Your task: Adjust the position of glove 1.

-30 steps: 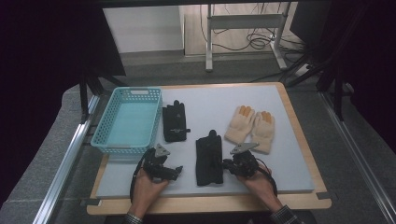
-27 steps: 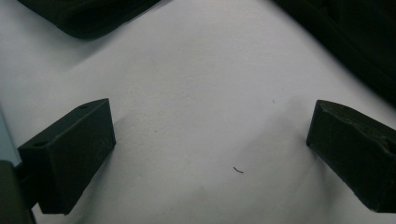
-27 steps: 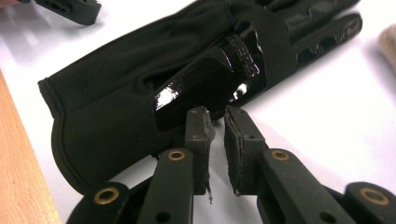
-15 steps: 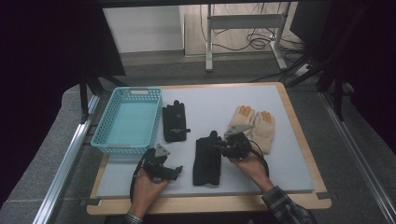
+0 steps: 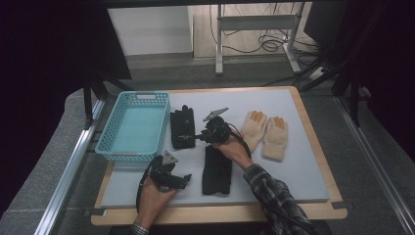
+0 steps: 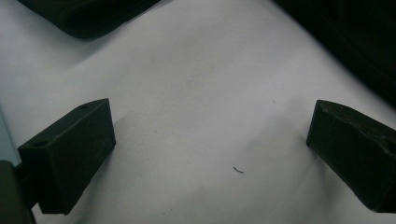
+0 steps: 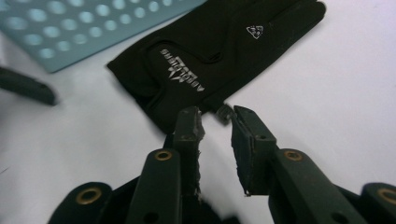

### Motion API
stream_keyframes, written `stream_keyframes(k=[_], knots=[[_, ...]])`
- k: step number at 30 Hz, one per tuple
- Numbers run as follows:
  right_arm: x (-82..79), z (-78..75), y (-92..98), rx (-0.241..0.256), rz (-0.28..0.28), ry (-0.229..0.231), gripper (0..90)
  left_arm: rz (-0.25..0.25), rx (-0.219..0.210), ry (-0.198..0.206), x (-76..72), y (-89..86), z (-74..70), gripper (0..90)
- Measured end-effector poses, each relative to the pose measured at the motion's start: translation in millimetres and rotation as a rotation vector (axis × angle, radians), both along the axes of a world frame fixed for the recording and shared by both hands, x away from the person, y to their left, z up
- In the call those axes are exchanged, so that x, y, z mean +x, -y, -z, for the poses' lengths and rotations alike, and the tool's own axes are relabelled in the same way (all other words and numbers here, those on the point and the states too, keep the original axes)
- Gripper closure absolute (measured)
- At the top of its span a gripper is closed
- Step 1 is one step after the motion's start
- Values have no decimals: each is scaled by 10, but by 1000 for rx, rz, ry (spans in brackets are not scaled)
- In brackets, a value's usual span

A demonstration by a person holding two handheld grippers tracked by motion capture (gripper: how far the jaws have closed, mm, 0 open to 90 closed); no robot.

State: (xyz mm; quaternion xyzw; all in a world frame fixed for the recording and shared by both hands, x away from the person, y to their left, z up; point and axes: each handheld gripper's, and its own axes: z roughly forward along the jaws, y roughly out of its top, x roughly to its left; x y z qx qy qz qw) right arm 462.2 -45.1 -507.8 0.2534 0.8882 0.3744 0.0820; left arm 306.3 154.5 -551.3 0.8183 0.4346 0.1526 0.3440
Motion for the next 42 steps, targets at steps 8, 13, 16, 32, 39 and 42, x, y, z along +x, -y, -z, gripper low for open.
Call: stream_keyframes(k=[8,13,16,32,39,42], knots=[[138,170,-187,-64,-18,3,626,4,4,-1,0,-4,-2,12],[177,205,-232,-83,-6,4,738,4,4,-1,0,-3,-2,13],[197,203,-222,-72,6,-15,773,3,4,-1,0,-3,-2,13],[141,92,-149,-66,-36,43,657,-1,-2,0,0,1,1,12],[261,211,-283,-50,-86,-29,764,4,4,-1,1,-4,-1,13],[252,205,-296,-58,-85,-38,771,4,4,-1,1,-3,-1,12]])
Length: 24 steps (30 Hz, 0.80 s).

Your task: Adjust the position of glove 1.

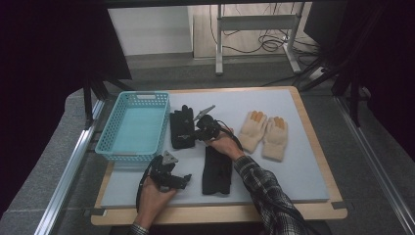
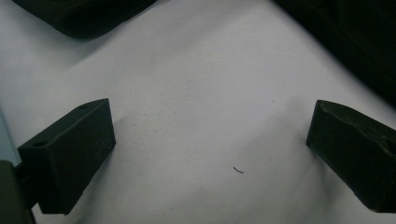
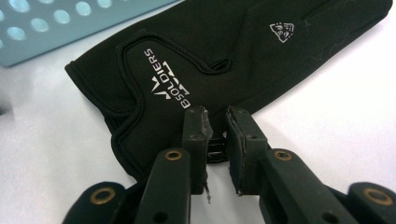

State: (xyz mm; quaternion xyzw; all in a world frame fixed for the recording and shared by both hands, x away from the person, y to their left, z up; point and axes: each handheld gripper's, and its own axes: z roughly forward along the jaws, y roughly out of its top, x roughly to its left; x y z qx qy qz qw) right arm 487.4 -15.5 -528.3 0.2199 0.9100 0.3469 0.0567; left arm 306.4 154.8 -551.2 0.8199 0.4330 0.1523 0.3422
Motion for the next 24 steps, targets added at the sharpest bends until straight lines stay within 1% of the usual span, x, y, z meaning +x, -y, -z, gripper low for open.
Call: stream_keyframes(k=[2,5,8,11,13,15,16,17,18,19,20,22,23,24], knots=[[11,-8,-2,-2,9,-19,774,0,0,0,0,0,0,12],[7,-6,7,3,10,-18,775,0,0,0,0,0,0,13],[-4,-17,36,-2,15,-24,775,0,0,0,0,0,0,12],[-43,-39,91,1,11,-29,774,0,0,0,0,0,0,12],[-107,-67,135,15,7,-39,775,0,0,0,0,0,0,12],[-203,-89,178,13,-14,-46,774,2,3,-1,0,-2,-2,12],[-317,-116,211,0,-46,-46,773,4,6,0,1,-4,-2,12],[-317,-116,211,0,-46,-46,773,4,6,0,1,-4,-2,12],[-355,-134,228,0,-62,-47,771,4,6,-1,1,-4,-2,12],[-378,-158,241,8,-66,-56,765,4,6,-1,1,-4,-2,12],[-375,-181,250,22,-59,-52,754,3,3,-1,0,-2,-2,12],[-315,-206,236,50,-15,-31,629,3,5,-1,1,-3,-2,12],[-276,-202,211,52,5,-12,582,3,5,-1,1,-4,-2,12],[-236,-188,173,53,22,2,558,4,6,0,1,-4,-2,12]])
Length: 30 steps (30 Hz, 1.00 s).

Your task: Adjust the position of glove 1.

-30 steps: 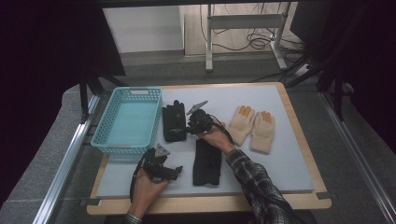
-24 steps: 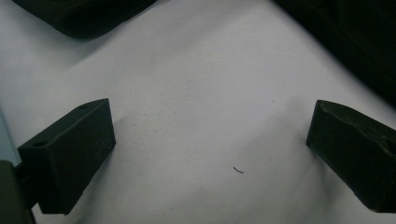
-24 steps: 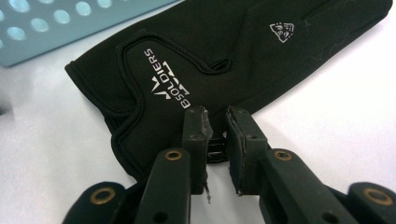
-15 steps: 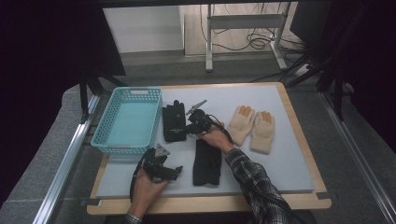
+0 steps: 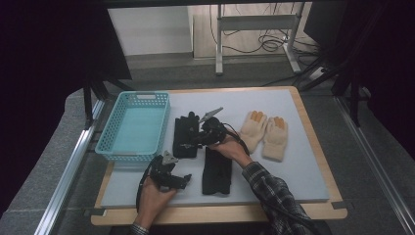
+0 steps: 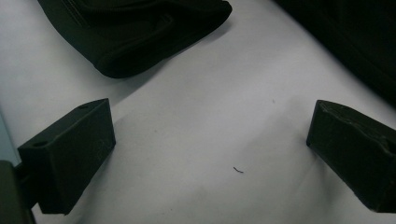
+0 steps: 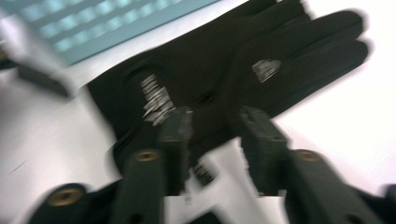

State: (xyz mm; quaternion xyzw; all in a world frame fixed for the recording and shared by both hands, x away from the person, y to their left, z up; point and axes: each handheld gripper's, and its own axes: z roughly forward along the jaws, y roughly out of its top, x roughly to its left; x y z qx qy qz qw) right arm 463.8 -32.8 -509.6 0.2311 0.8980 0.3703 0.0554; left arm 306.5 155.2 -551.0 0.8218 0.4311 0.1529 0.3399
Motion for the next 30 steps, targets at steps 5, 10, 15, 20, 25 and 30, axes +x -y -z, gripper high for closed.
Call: stream_keyframes(k=[5,10,15,20,25,30], knots=[[120,117,-268,0,49,50,442,-3,-7,0,-2,4,2,12],[173,204,-406,-74,72,68,518,-3,-6,1,-1,4,2,12],[179,193,-411,-44,78,3,864,-3,-6,0,-1,4,2,12],[193,183,-389,-31,82,-18,873,-3,-6,1,-1,4,2,12],[159,15,-309,17,92,-3,874,-1,-3,0,-1,1,1,12],[75,-165,-225,49,89,-1,874,0,-1,-1,-1,0,0,12]])
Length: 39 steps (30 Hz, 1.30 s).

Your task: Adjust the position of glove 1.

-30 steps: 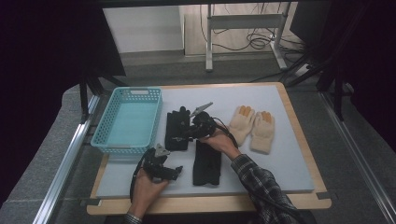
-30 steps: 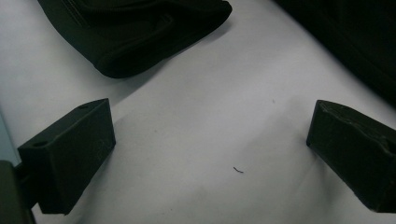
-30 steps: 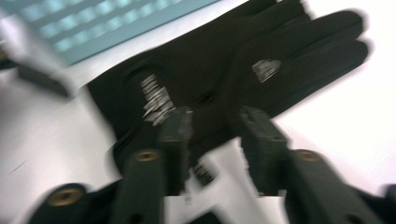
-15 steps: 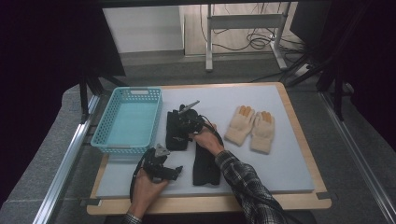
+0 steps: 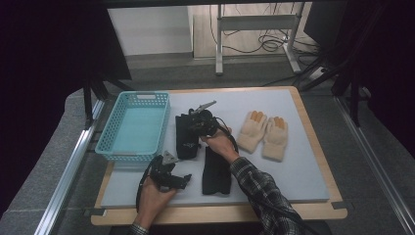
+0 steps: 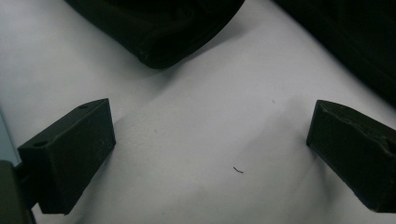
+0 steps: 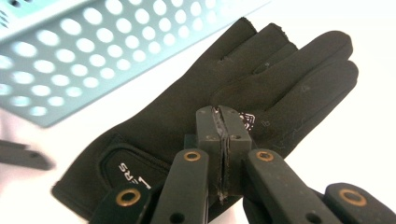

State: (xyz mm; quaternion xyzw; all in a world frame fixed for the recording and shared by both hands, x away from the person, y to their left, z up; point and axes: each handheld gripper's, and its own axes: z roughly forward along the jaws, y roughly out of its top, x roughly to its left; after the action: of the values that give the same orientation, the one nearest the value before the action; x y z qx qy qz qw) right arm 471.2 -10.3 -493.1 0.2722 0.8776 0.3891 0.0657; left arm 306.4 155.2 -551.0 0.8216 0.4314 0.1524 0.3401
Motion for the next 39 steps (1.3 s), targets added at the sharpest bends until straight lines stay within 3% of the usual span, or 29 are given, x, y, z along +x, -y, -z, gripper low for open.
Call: stream_keyframes(k=[9,19,28,32,39], knots=[[-151,-276,214,70,20,5,874,1,0,1,0,0,1,13],[-497,-517,677,94,48,18,873,1,0,2,1,0,0,12],[-913,-532,1011,77,83,14,873,-10,-14,5,-1,11,6,12],[-1109,-521,1147,96,105,-2,873,-10,-13,5,-1,11,5,13],[-1310,-309,1208,122,138,-43,872,-10,-15,4,-2,12,6,13]])
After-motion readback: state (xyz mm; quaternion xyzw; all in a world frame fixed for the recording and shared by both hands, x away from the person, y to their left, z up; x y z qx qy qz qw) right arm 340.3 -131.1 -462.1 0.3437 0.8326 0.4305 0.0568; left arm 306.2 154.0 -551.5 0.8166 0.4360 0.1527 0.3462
